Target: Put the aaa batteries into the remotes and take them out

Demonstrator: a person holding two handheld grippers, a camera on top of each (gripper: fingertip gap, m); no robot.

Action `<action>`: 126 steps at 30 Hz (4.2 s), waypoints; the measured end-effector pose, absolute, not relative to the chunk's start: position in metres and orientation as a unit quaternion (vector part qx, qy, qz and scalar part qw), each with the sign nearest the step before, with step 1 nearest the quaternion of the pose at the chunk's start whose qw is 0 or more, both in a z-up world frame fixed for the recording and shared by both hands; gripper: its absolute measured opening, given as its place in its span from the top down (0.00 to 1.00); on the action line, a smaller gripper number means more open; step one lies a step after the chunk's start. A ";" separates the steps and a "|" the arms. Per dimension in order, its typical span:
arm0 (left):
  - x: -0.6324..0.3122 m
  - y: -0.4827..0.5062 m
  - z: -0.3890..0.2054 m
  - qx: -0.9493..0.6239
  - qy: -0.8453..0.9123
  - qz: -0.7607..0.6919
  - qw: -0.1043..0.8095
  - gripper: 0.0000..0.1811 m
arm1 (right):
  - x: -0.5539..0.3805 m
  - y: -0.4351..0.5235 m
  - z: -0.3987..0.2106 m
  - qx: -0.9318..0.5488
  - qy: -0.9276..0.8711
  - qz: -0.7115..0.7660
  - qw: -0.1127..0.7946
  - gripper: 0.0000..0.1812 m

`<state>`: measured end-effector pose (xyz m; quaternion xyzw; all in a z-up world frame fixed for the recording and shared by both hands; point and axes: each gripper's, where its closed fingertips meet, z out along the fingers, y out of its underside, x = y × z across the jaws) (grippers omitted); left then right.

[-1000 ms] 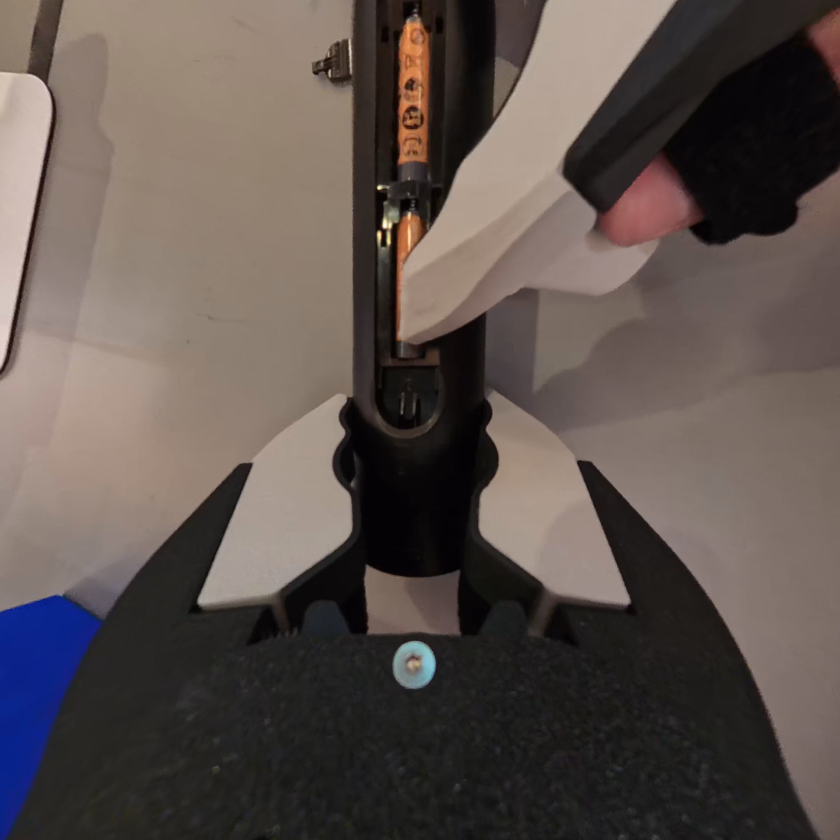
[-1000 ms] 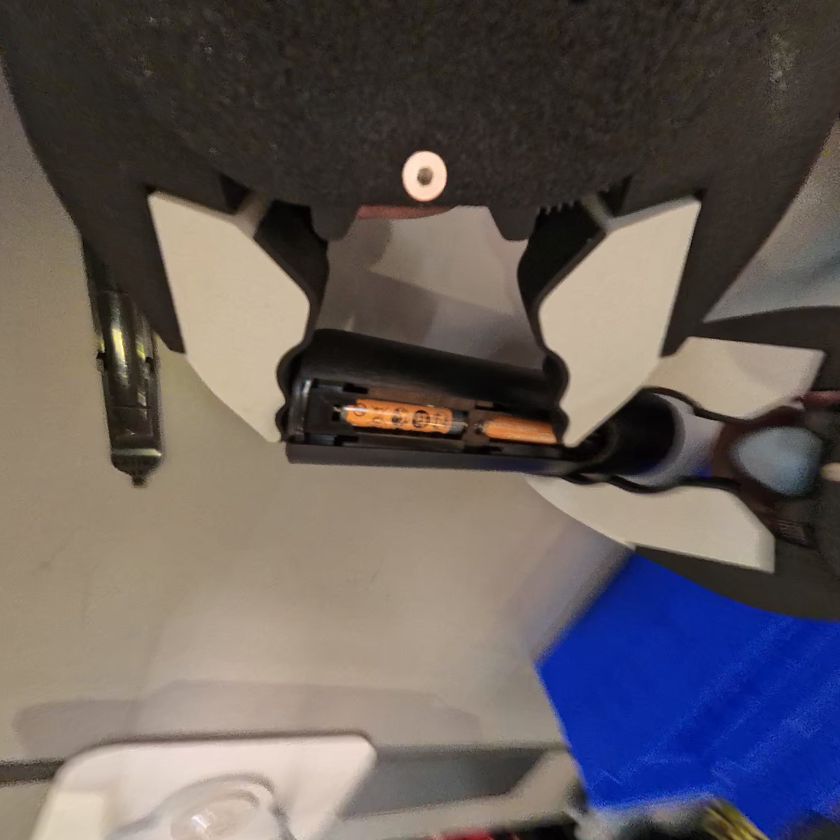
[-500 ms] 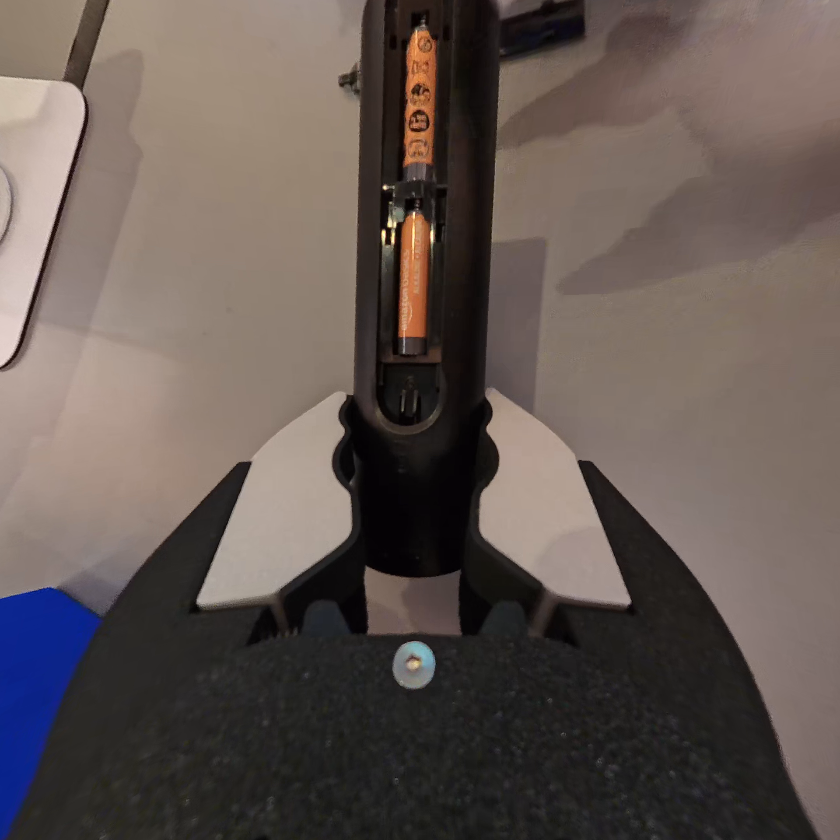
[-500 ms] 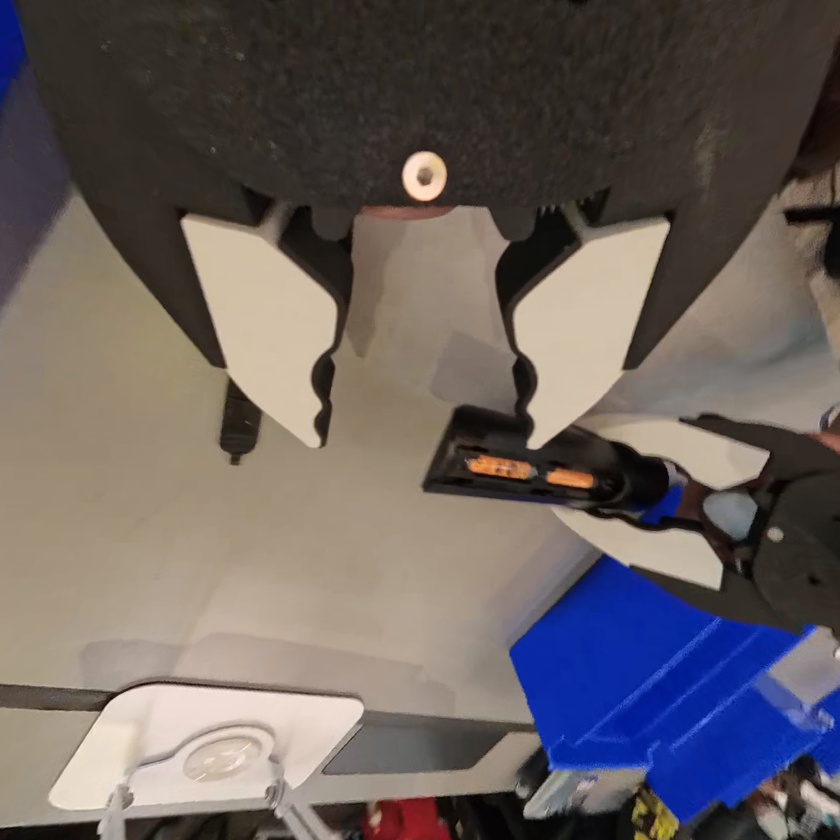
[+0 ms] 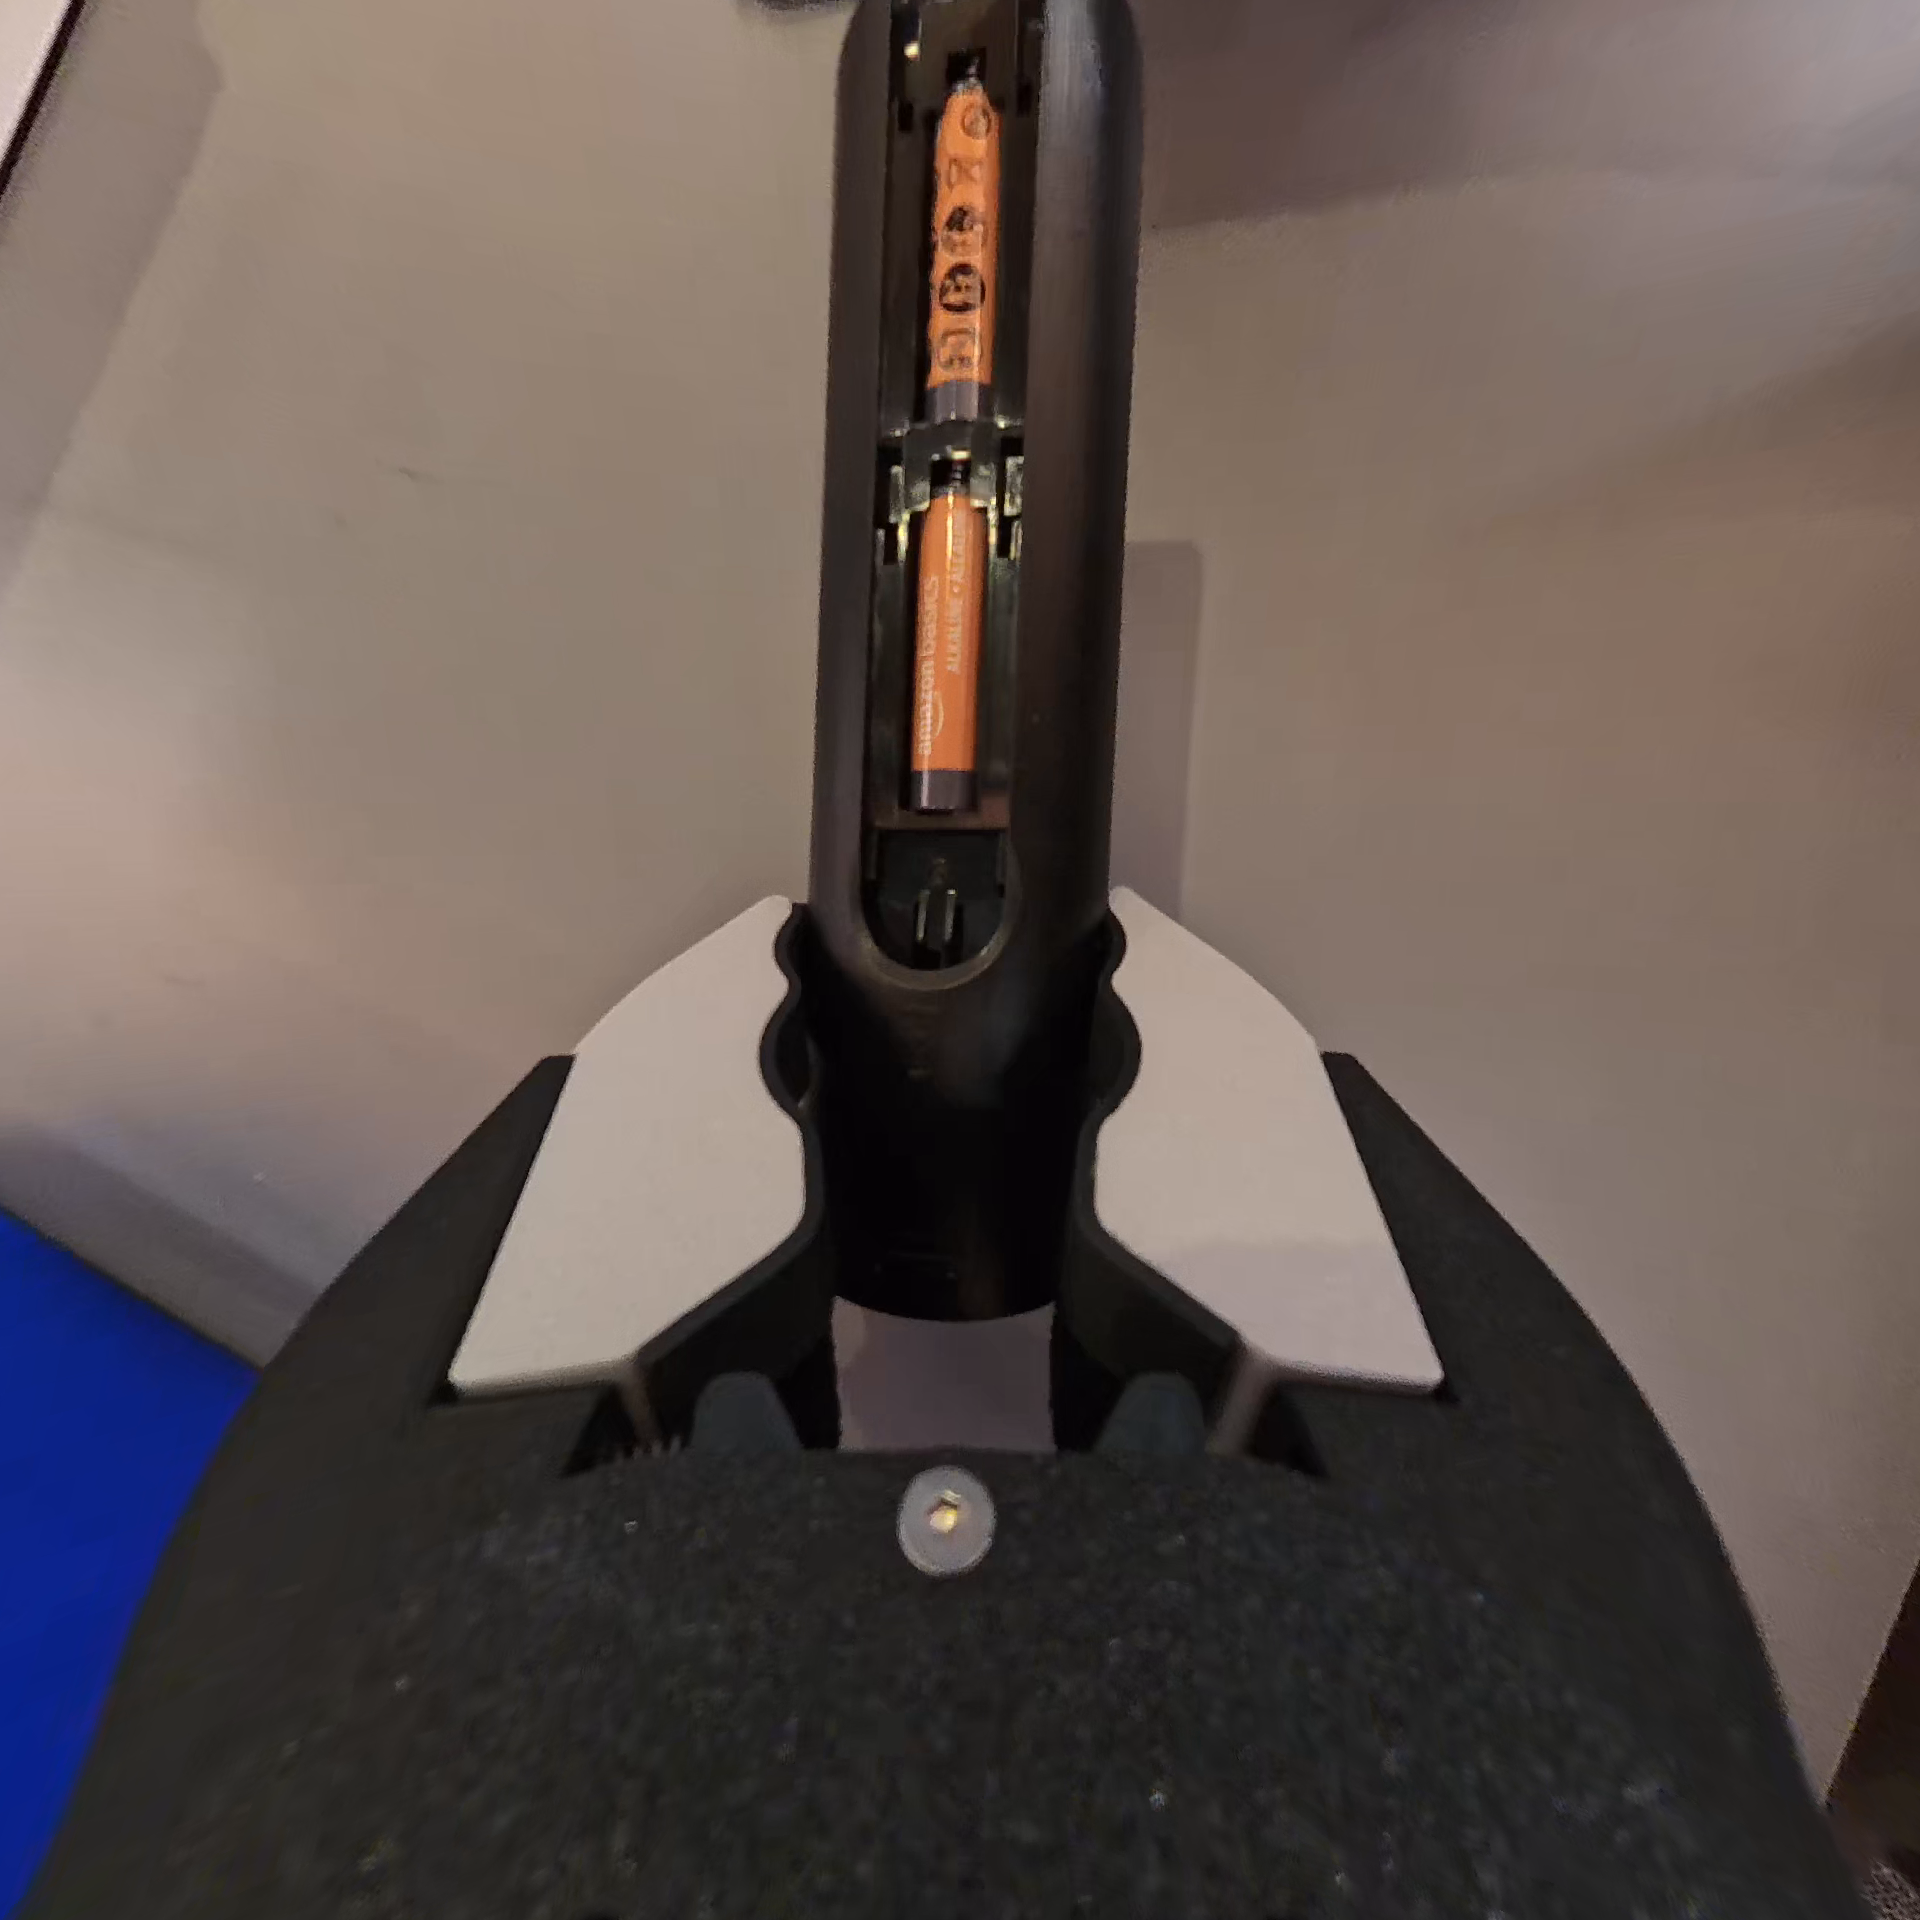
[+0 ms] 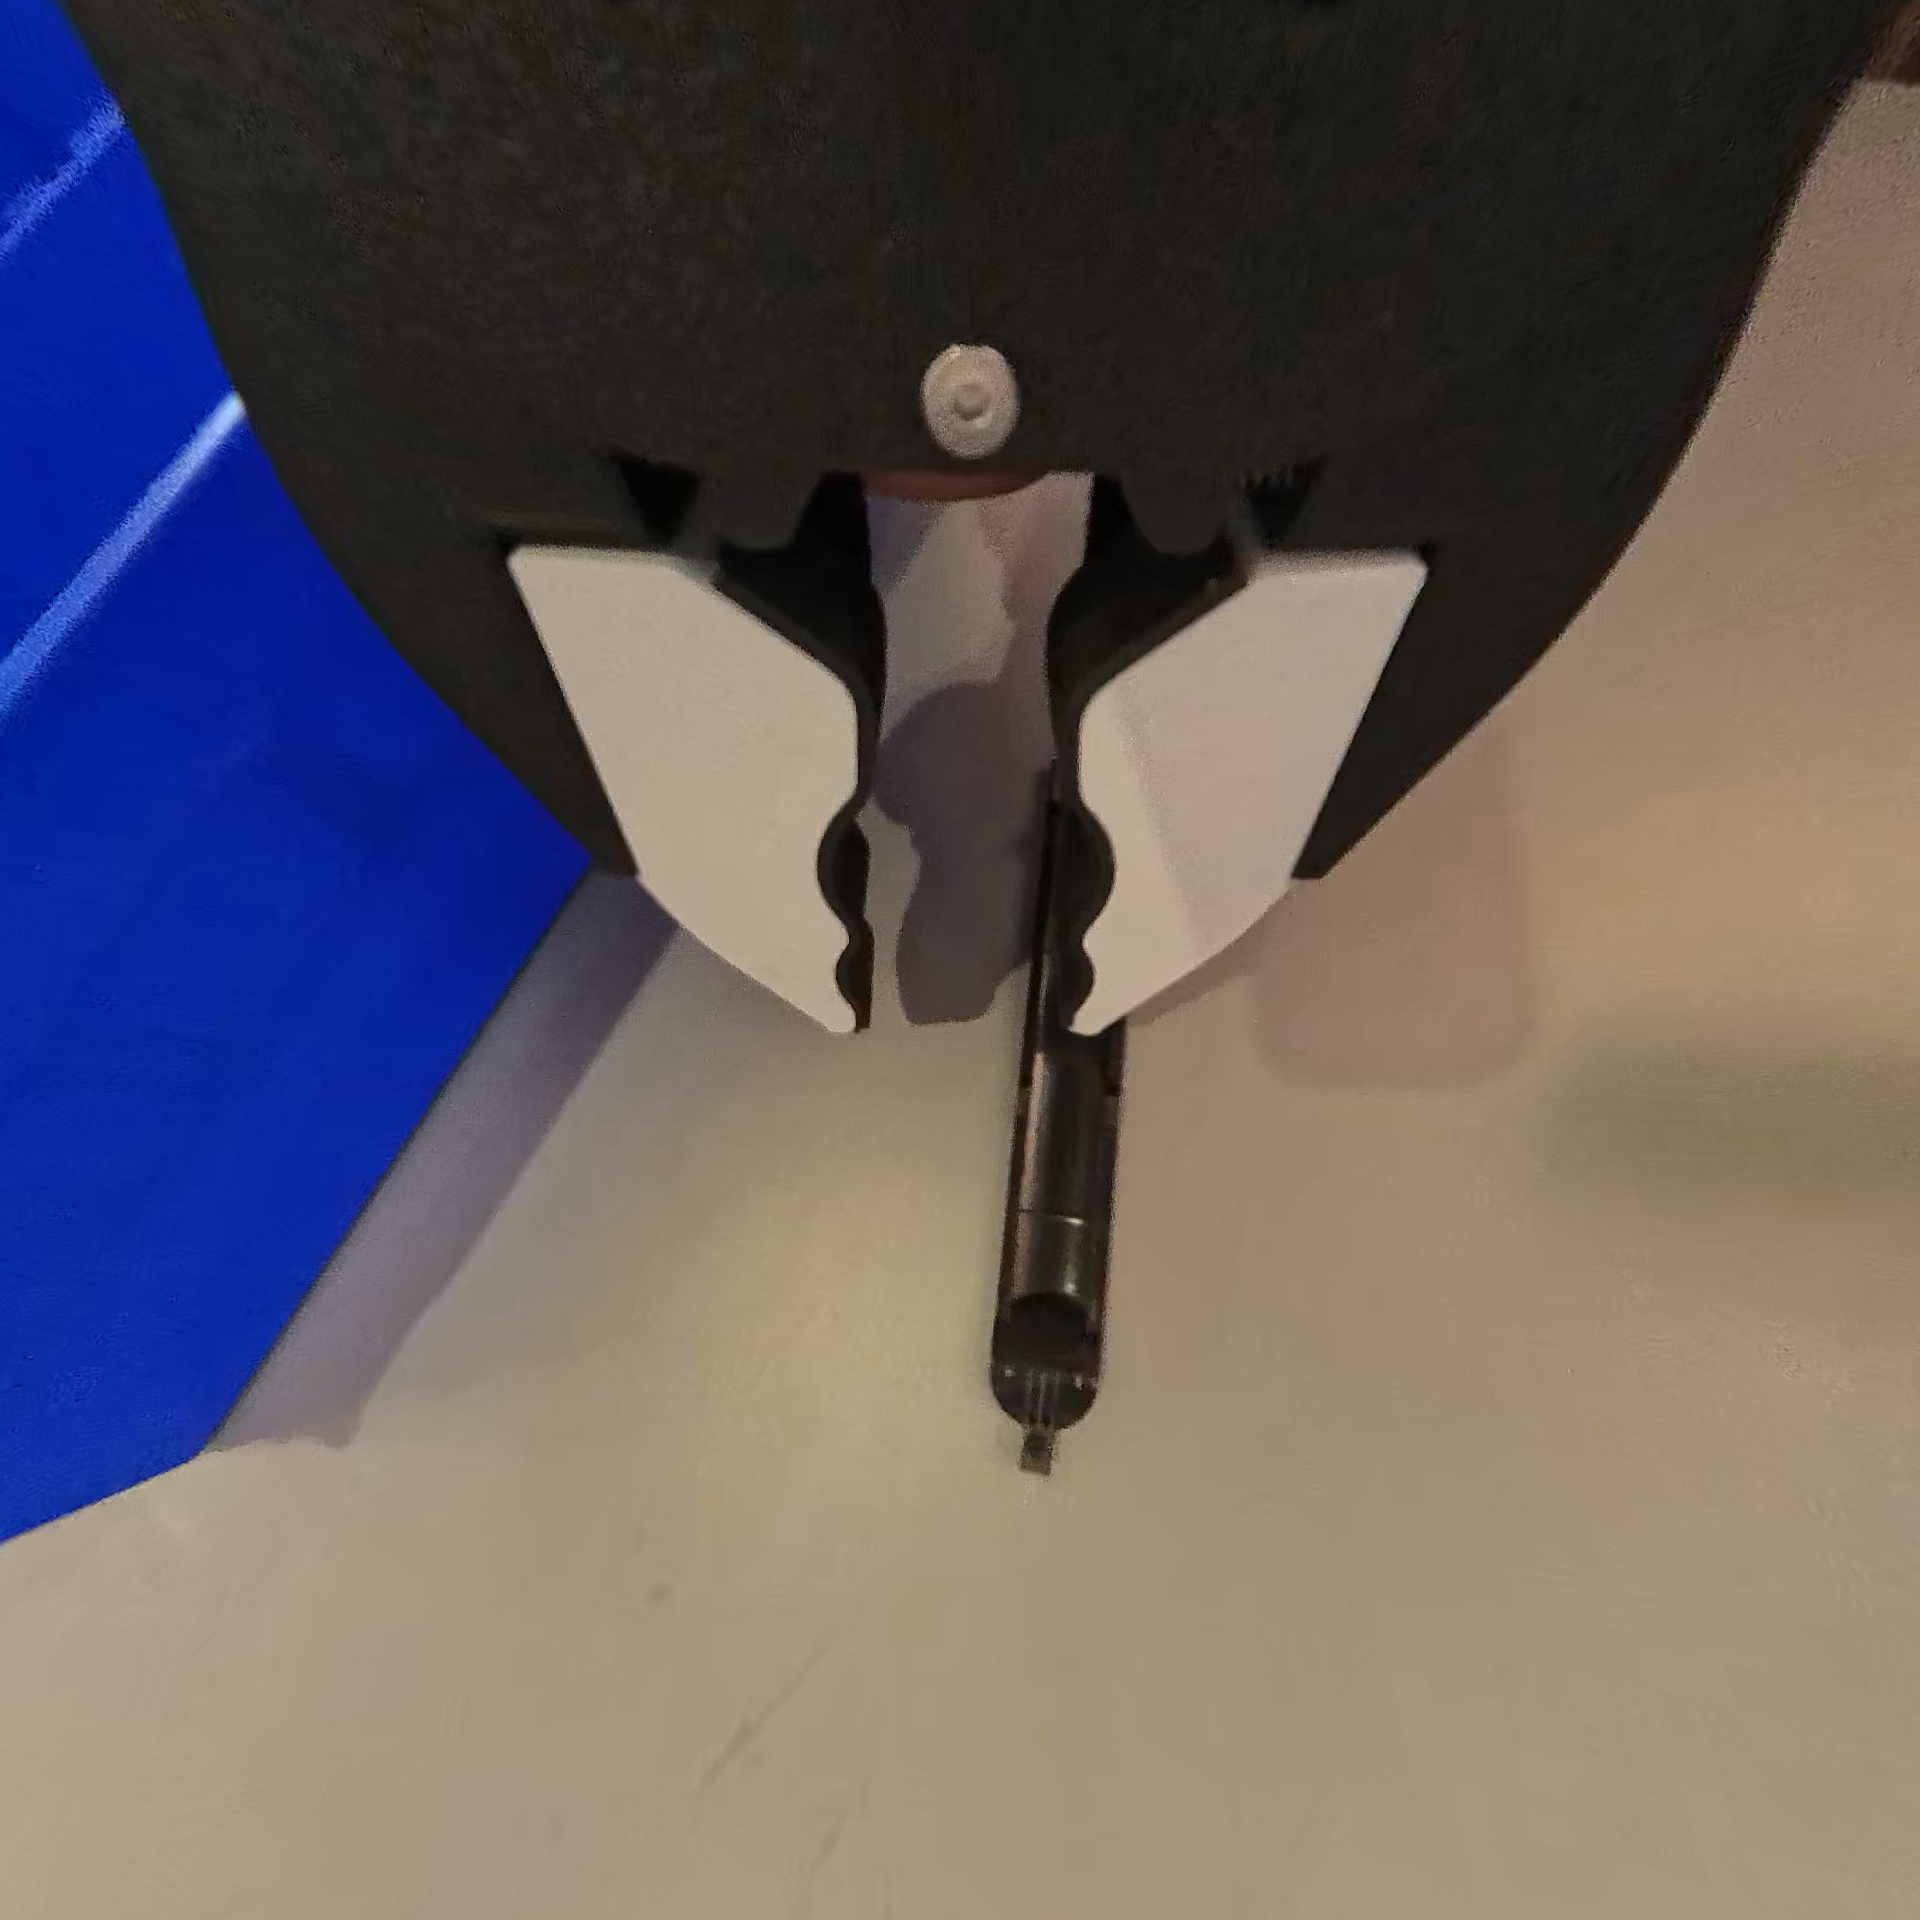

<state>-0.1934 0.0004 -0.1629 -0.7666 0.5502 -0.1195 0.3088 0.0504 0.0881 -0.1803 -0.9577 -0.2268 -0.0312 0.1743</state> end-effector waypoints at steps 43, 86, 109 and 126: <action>-0.185 -0.008 -0.163 -0.757 0.564 -0.151 0.293 0.72 | 0.032 0.081 -0.189 -0.942 -0.272 0.006 0.197 0.83; -0.144 -0.003 -0.162 -0.714 0.623 -0.186 0.260 0.72 | -0.073 0.029 -0.096 -0.421 -0.762 -0.299 0.390 0.98; -0.143 -0.006 -0.161 -0.710 0.620 -0.200 0.265 0.72 | -0.063 0.012 -0.106 -0.440 -0.809 -0.177 0.346 0.86; -0.152 0.000 -0.151 -0.705 0.622 -0.159 0.303 0.72 | -0.044 0.026 -0.097 -0.821 -0.153 0.450 0.317 0.79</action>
